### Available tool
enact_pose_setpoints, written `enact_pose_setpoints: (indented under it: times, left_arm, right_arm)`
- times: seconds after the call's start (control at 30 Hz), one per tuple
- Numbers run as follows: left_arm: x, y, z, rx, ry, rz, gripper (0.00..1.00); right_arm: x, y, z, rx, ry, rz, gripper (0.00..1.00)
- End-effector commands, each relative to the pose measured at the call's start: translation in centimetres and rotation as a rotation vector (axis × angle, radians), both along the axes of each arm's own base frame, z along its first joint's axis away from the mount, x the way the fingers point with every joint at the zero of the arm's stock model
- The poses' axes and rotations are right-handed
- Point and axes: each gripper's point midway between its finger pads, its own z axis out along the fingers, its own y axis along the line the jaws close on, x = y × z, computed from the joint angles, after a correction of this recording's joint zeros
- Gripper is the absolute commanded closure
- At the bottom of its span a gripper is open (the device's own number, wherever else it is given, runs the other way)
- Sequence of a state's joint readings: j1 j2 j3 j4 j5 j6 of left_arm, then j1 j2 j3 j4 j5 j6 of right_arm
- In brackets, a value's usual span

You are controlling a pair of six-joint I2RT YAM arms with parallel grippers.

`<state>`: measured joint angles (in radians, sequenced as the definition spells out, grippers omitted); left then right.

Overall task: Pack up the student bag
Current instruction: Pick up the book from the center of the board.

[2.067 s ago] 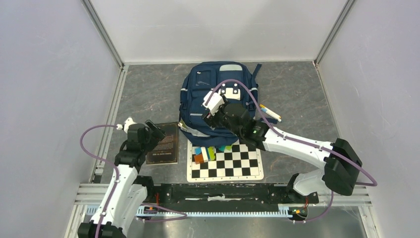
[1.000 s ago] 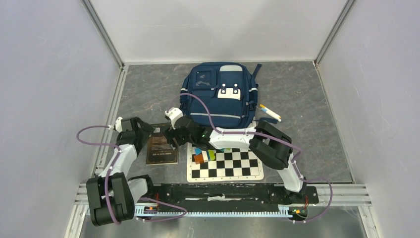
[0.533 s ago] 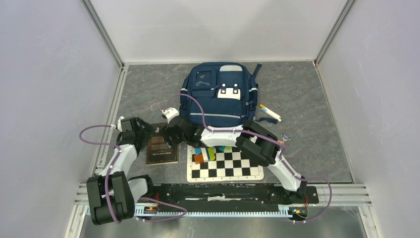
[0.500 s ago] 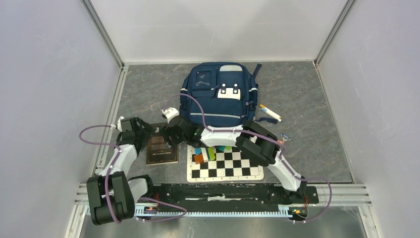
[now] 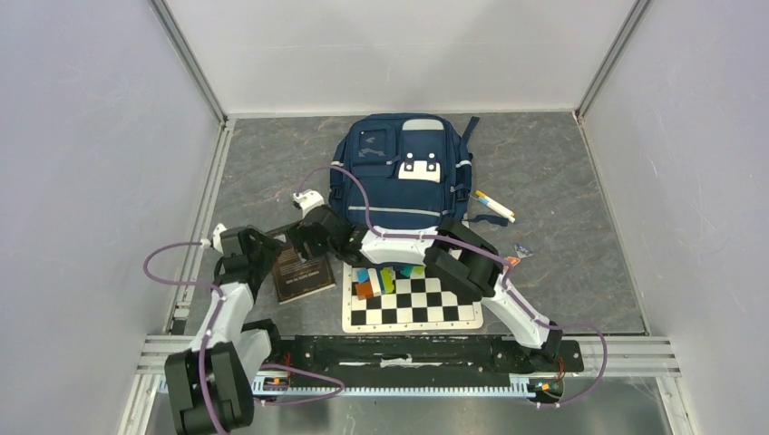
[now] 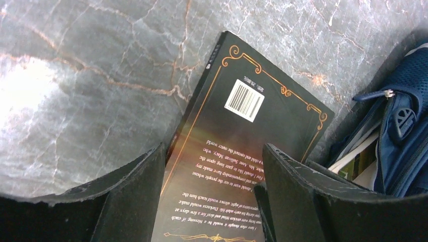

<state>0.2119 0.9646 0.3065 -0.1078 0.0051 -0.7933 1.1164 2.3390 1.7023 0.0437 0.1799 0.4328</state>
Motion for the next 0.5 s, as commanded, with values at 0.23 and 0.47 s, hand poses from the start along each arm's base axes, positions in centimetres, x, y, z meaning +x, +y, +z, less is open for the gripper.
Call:
enact_pose_setpoints:
  times: [0.23, 0.47]
  left_arm:
    - [-2.7, -1.7, 0.6, -0.109, -0.038, 0.060, 0.24]
    - [-2.8, -2.1, -0.1, -0.126, -0.026, 0.050, 0.25]
  right_arm:
    - [-2.2, -3.3, -1.7, -0.086, 0.016, -0.029, 0.11]
    - [-2.5, -2.5, 0.1, -0.018, 0.059, 0.037, 0.15]
